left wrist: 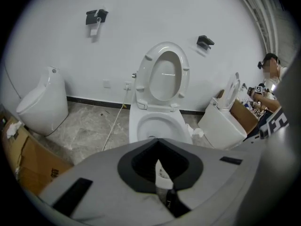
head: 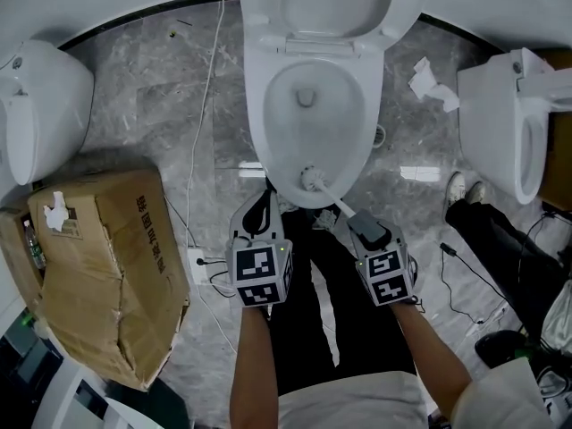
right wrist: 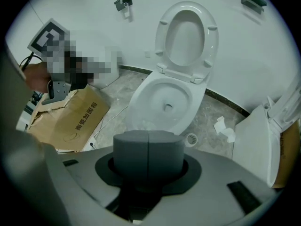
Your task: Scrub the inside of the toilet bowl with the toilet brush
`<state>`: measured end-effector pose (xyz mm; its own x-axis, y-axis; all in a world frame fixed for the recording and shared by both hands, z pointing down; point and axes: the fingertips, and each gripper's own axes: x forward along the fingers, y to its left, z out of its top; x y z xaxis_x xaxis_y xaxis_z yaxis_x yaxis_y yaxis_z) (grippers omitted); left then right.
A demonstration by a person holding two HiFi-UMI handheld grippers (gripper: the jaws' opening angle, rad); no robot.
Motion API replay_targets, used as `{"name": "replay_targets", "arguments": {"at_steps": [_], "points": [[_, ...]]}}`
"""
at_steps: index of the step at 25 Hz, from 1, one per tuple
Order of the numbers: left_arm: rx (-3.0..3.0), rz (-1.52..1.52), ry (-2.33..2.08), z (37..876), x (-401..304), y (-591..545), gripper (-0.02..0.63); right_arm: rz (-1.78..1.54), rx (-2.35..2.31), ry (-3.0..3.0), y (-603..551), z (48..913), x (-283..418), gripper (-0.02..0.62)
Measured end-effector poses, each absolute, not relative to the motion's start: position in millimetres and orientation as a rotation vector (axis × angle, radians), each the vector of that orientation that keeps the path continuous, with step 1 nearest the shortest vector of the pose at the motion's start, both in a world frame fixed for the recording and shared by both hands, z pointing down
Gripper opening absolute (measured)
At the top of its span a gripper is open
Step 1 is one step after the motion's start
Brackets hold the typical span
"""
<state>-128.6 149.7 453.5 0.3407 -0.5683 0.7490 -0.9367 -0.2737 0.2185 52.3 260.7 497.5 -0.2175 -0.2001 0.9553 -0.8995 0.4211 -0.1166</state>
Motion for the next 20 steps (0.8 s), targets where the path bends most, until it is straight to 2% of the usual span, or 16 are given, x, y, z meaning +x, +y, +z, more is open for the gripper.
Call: {"name": "replay_targets", "arguments": {"at_steps": [10,20], "points": [[1.952,0.742,-1.332,452.2,-144.2,160.3,0.021,0.751,1.065,-1.753,213.5,494.9,36.5,0.172],[1.965,0.756,-1.331,456.7,-147.8,143.9,0.021,0.604,1.032,-1.743,167.2,510.8,55.1,0.175]]}}
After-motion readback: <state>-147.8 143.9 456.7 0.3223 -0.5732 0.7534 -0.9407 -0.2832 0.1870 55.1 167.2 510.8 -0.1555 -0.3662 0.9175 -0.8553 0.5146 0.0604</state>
